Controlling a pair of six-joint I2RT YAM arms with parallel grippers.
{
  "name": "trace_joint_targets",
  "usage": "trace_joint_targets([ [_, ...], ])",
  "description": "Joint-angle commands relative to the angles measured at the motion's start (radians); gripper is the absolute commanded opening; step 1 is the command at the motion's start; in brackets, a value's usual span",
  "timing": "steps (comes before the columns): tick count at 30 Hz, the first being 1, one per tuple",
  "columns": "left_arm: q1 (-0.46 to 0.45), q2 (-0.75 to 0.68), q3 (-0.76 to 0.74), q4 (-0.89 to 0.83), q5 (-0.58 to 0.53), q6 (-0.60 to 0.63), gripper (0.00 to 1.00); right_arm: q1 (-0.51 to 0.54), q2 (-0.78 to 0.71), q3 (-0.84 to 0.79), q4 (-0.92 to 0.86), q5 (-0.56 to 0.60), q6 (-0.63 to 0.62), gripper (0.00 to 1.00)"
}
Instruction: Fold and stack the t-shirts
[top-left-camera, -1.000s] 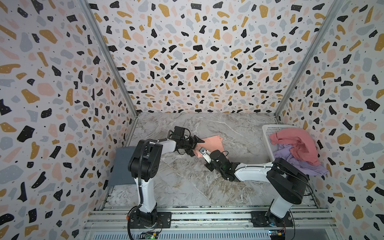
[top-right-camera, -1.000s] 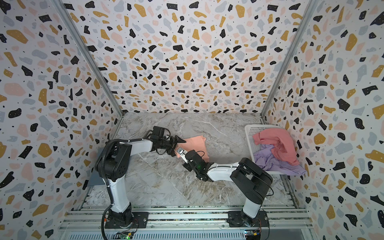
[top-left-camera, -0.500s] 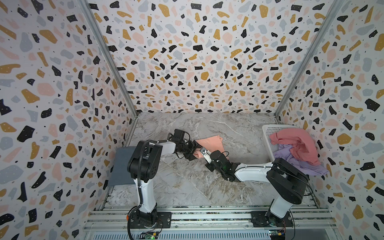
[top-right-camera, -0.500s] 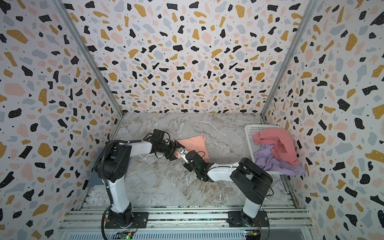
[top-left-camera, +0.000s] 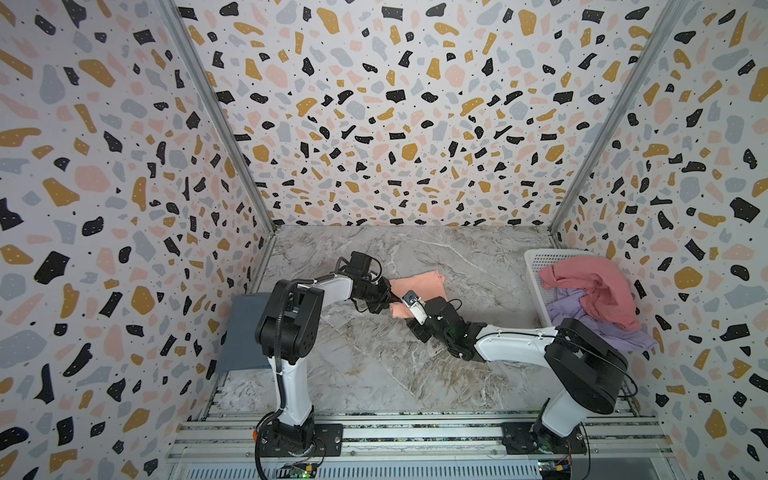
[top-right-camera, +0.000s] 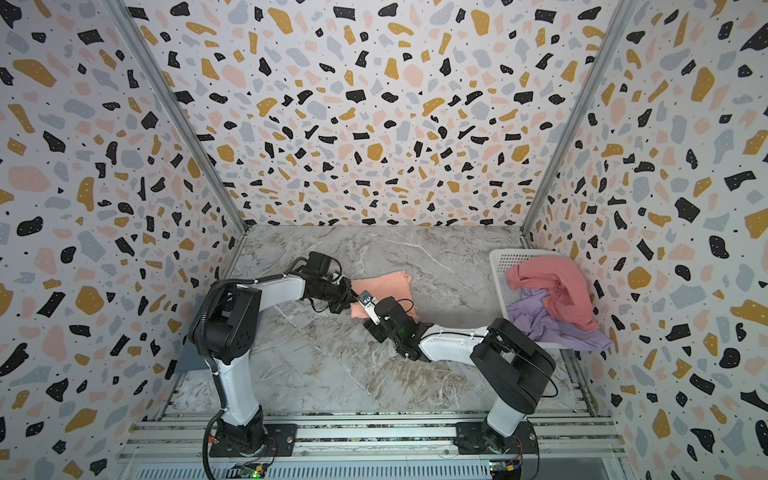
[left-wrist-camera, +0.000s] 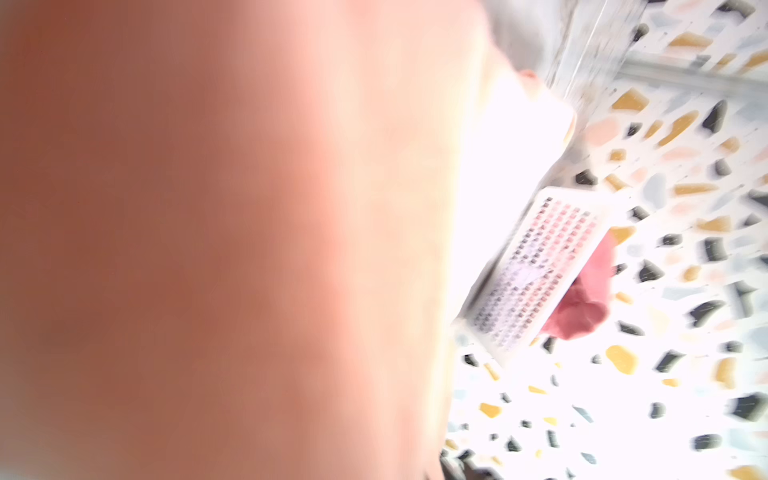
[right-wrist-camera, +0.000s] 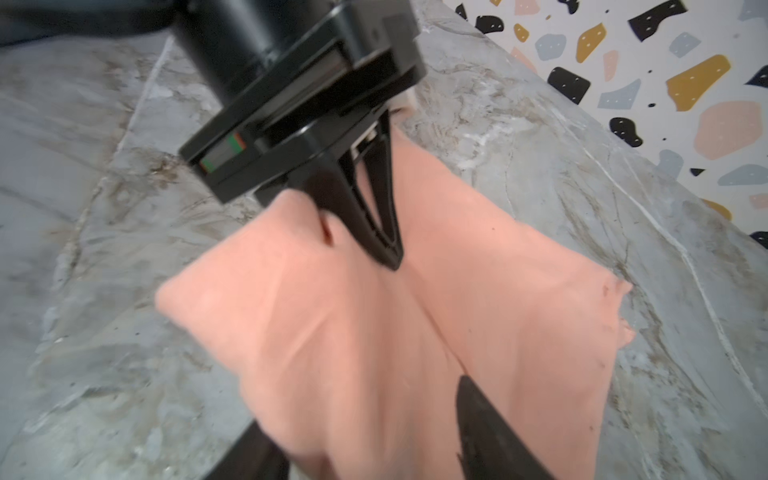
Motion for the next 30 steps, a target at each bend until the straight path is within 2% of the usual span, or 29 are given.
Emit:
trace_joint_targets([
  [1,0.030,0.006,0.189,-0.445,-0.249,0.452,0.00,-0.039,-0.100,0.085,-0.132,-0.179,0.063,0.70],
  [4,0.022,-0.008,0.282,-0.656,-0.557,0.641,0.00,-0.084,-0.178,0.124,-0.212,-0.259,0.094,0.71],
  [8,0.024,-0.086,0.238,-0.703,-0.769,0.684,0.00,-0.161,-0.245,0.141,-0.206,-0.256,0.144,0.73],
  [10,0.020,-0.125,0.199,-0.740,-0.913,0.684,0.00,-0.212,-0.243,0.150,-0.186,-0.251,0.173,0.73],
  [12,0.017,-0.174,0.158,-0.770,-1.009,0.689,0.00,-0.253,-0.220,0.164,-0.174,-0.242,0.192,0.73],
  [22,0.015,-0.406,0.122,-0.808,-1.123,0.699,0.00,-0.322,0.028,0.425,-0.192,-0.255,0.154,0.73],
  [26,0.016,-0.428,0.135,-0.809,-1.209,0.753,0.01,-0.344,0.114,0.530,-0.191,-0.270,0.151,0.73],
  [28,0.015,-0.407,0.144,-0.810,-1.297,0.783,0.00,-0.354,0.151,0.578,-0.198,-0.274,0.154,0.73],
  [30,0.020,-0.381,0.157,-0.815,-1.325,0.799,0.00,-0.368,0.176,0.611,-0.204,-0.276,0.152,0.73],
])
